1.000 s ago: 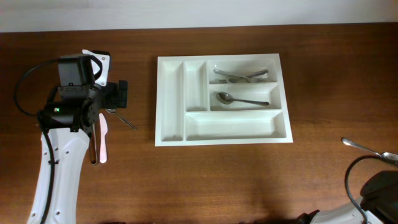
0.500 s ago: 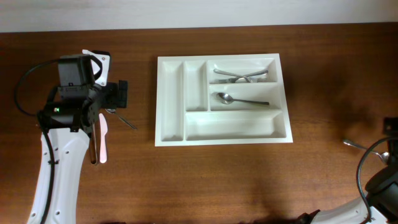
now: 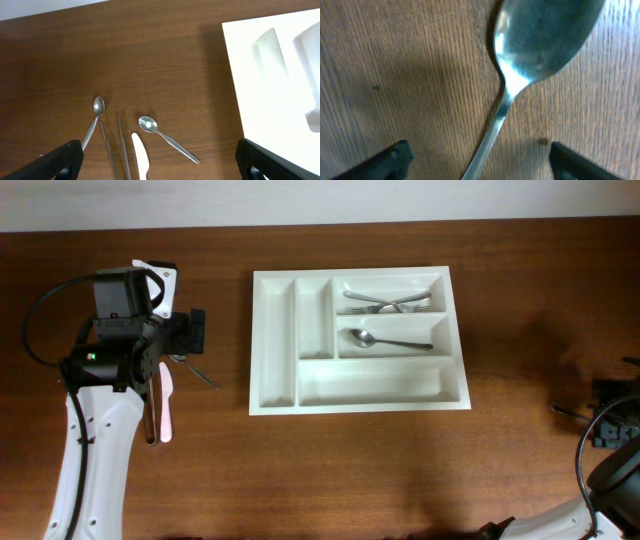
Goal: Pack container
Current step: 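Reach the right gripper to the last right-side spoon and grasp it, then place the spoon in the middle compartment and withdraw the right arm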
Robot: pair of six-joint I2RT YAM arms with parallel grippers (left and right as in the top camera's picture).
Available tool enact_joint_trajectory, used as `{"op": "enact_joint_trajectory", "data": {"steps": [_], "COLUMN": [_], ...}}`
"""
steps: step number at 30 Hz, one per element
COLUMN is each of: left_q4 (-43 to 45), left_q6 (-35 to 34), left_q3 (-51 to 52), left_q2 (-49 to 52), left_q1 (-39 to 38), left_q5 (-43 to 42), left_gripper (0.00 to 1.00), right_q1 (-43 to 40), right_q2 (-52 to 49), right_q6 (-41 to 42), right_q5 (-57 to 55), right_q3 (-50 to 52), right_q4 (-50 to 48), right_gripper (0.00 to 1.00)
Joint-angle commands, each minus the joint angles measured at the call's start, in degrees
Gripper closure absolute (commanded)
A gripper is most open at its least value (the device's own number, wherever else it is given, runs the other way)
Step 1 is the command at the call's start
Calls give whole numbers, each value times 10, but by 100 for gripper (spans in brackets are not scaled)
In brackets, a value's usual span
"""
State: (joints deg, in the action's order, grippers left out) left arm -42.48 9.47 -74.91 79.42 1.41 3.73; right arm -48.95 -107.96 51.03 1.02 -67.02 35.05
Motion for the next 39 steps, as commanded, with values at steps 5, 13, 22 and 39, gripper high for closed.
{"op": "enact_joint_trajectory", "data": {"steps": [5, 13, 22, 39], "left_q4": [2, 2, 2, 2], "left_q6": [9, 9, 9, 9], "left_q3": [-12, -12, -12, -12], "left_q2": [4, 4, 4, 4], "left_q1": [-1, -1, -1, -1], "left_q5": [6, 6, 6, 6], "left_gripper": [1, 1, 1, 1], "right_q1": [-2, -3, -3, 57], "right_q2": [-20, -31, -31, 26], "right_q6": [23, 54, 48, -269], "right_q5": [-10, -32, -110, 59], "right_q3": [5, 5, 5, -47], "right_q4": [4, 23, 70, 103], "right_gripper": [22, 36, 58, 96]}}
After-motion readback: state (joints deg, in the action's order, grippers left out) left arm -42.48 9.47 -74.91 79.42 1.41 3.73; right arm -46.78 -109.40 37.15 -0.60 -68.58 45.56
